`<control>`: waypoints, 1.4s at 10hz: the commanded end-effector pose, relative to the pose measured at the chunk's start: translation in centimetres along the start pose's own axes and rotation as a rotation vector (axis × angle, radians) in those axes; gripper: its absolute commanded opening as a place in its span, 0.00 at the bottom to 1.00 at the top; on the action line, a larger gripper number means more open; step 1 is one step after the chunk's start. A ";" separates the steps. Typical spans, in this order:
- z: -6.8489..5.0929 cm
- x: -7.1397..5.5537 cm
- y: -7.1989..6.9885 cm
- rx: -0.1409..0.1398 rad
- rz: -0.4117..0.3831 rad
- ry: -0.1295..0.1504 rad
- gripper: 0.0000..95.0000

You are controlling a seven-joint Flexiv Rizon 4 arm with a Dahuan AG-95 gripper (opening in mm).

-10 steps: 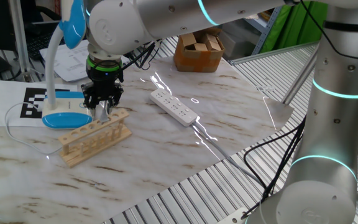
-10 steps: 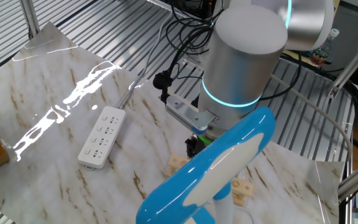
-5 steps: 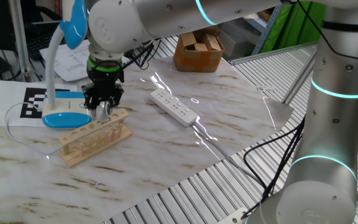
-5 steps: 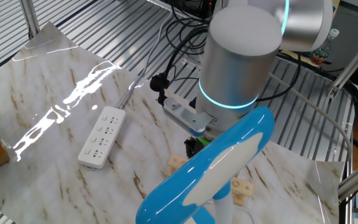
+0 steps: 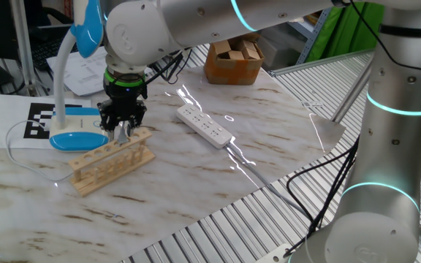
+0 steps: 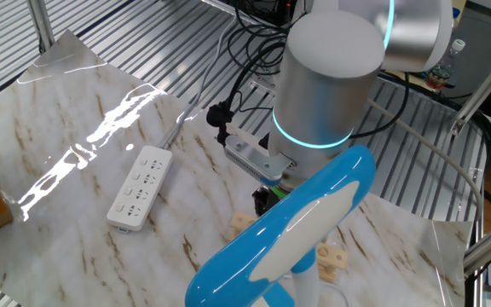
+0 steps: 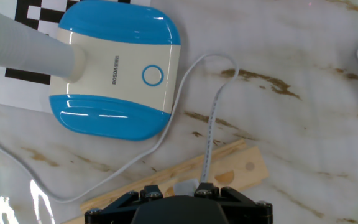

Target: Plug in the power cord of the desk lamp, turn on the socket, and light up the desk lamp

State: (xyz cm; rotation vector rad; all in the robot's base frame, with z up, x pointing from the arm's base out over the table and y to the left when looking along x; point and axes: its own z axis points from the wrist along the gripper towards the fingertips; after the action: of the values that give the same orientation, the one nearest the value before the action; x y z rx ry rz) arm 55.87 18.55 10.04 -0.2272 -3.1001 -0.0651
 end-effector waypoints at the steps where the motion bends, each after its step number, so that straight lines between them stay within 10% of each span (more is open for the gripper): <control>1: 0.2 -0.4 -0.1 -0.001 -0.003 0.007 0.40; 14: 0.5 -0.4 -0.6 -0.010 -0.017 0.059 0.40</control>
State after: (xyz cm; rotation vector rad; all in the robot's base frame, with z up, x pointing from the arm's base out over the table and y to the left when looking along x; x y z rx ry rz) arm 56.20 17.84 9.56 -0.1937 -3.0440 -0.0882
